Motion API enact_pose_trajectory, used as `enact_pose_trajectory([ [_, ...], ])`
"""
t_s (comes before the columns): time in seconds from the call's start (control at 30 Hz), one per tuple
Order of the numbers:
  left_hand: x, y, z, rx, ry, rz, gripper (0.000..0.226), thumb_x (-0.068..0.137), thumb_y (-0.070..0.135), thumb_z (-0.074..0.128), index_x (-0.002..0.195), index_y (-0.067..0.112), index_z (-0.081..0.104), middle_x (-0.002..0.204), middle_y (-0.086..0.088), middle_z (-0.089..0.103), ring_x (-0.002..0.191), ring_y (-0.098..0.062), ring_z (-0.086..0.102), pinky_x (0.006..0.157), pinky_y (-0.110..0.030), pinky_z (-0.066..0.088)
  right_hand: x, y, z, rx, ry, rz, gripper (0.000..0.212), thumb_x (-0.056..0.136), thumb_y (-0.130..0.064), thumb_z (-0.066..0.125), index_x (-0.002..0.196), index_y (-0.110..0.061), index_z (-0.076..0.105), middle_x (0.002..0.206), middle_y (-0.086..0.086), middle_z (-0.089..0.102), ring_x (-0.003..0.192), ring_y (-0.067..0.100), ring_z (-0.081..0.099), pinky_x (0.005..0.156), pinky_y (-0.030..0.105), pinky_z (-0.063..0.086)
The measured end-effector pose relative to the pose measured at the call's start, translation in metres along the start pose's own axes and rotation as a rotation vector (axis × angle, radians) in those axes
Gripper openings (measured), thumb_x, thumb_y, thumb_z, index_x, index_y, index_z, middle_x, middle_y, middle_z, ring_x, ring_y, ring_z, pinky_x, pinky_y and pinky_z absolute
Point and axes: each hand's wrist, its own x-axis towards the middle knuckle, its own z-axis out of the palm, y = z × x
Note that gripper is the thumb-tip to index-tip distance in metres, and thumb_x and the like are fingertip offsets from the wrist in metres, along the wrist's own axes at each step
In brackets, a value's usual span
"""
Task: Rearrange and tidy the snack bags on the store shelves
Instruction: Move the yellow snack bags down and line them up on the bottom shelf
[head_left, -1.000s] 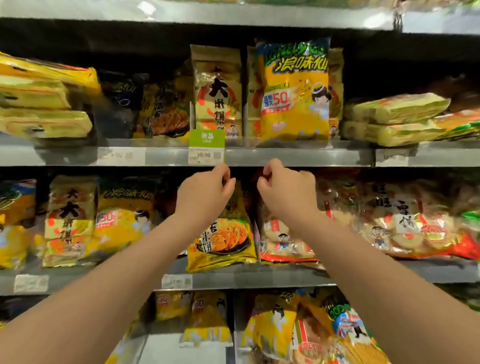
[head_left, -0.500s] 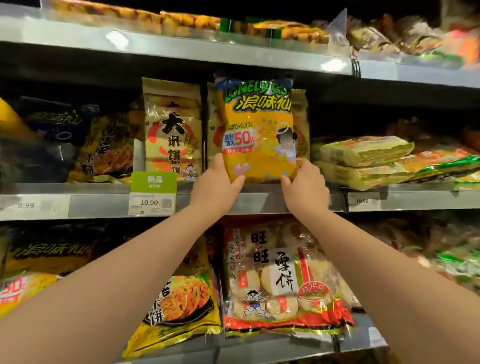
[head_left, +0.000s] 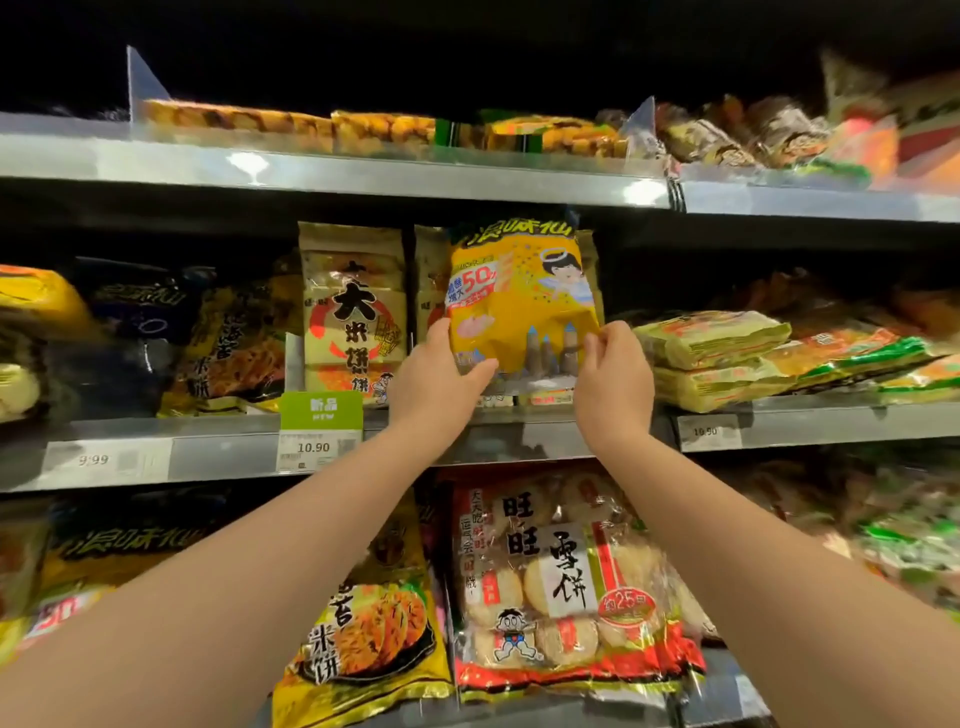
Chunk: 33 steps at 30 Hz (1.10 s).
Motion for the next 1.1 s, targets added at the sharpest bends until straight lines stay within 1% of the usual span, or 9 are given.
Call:
enact_pose_trajectory([
  [0.23,-0.046,0.007,-0.031,-0.329,-0.206,-0.271,0.088,0.081,0.068,0.045,0.148,0.020,0.016,0.147,-0.009,0.035,0.127,-0.029,0.043,0.103,-0.045,0.040,-0.076,-0.002,-0.043,0.154,0.041,-0.133,0.025,0.101,-0.020,0.035,0.081,-0.009,0.043,0.074,0.001,0.041,0.065,0.017,0.035,0.057,0.027,0.028],
  [0.37,-0.076,-0.004,-0.051,-0.601,-0.339,-0.429,0.119,0.054,0.086,0.053,0.149,0.029,0.009,0.149,-0.003,0.036,0.132,-0.027,0.041,0.109,-0.052,0.033,-0.123,0.000,-0.060,0.147,0.003,-0.235,0.025,0.098,-0.020,0.036,0.077,-0.013,0.048,0.072,-0.002,0.044,0.070,0.018,0.039,0.062,0.030,0.028],
  [0.43,-0.094,-0.014,-0.061,-0.668,-0.342,-0.424,0.097,0.073,0.069,0.057,0.148,0.024,0.015,0.134,-0.001,0.051,0.118,-0.020,0.052,0.104,-0.044,0.042,-0.144,0.004,-0.064,0.099,-0.093,-0.298,0.025,0.096,-0.021,0.036,0.076,-0.015,0.051,0.070,-0.006,0.044,0.071,0.017,0.039,0.060,0.026,0.024],
  [0.53,-0.125,-0.034,-0.077,-0.693,-0.381,-0.386,0.054,0.087,0.039,0.058,0.134,0.022,0.037,0.104,0.005,0.062,0.089,-0.011,0.060,0.073,-0.024,0.053,-0.178,0.014,-0.066,-0.007,-0.270,-0.355,0.023,0.094,-0.020,0.039,0.083,-0.017,0.059,0.080,-0.006,0.055,0.076,0.019,0.049,0.067,0.026,0.029],
  [0.67,-0.178,-0.076,-0.087,-0.638,-0.332,-0.418,0.042,0.073,0.035,0.076,0.106,0.029,0.051,0.096,0.008,0.067,0.078,0.000,0.063,0.068,-0.018,0.054,-0.230,0.027,-0.061,-0.108,-0.521,-0.253,0.040,0.091,-0.035,0.041,0.114,-0.010,0.063,0.122,0.005,0.057,0.115,0.025,0.049,0.096,0.037,0.037],
  [0.77,-0.223,-0.111,-0.093,-0.563,-0.297,-0.485,0.064,0.053,0.049,0.081,0.107,0.028,0.056,0.094,0.012,0.070,0.085,-0.001,0.066,0.079,-0.025,0.053,-0.268,0.025,-0.054,-0.091,-0.713,-0.178,0.038,0.094,-0.040,0.049,0.121,-0.013,0.058,0.132,0.004,0.050,0.126,0.023,0.041,0.103,0.038,0.031],
  [0.83,-0.251,-0.138,-0.094,-0.522,-0.272,-0.534,0.080,0.050,0.052,0.081,0.119,0.023,0.053,0.107,0.003,0.067,0.093,-0.008,0.065,0.081,-0.027,0.054,-0.292,0.024,-0.048,-0.034,-0.841,-0.073,0.036,0.094,-0.038,0.050,0.122,-0.016,0.055,0.127,0.001,0.051,0.123,0.020,0.042,0.101,0.035,0.033],
  [0.97,-0.309,-0.193,-0.091,-0.573,-0.342,-0.665,0.045,0.076,0.011,0.076,0.113,0.019,0.052,0.096,0.002,0.066,0.074,0.002,0.065,0.066,-0.013,0.052,-0.334,0.038,-0.029,0.023,-1.029,0.153,0.025,0.092,-0.038,0.052,0.103,-0.017,0.061,0.101,0.004,0.064,0.092,0.020,0.058,0.079,0.032,0.044],
  [1.1,-0.356,-0.247,-0.080,-0.514,-0.442,-0.791,0.043,0.075,0.009,0.076,0.107,0.025,0.053,0.091,0.005,0.065,0.072,0.001,0.064,0.061,-0.011,0.051,-0.375,0.069,0.004,-0.035,-1.278,0.284,0.027,0.093,-0.037,0.053,0.111,-0.017,0.057,0.096,0.006,0.060,0.082,0.018,0.055,0.070,0.026,0.043],
])
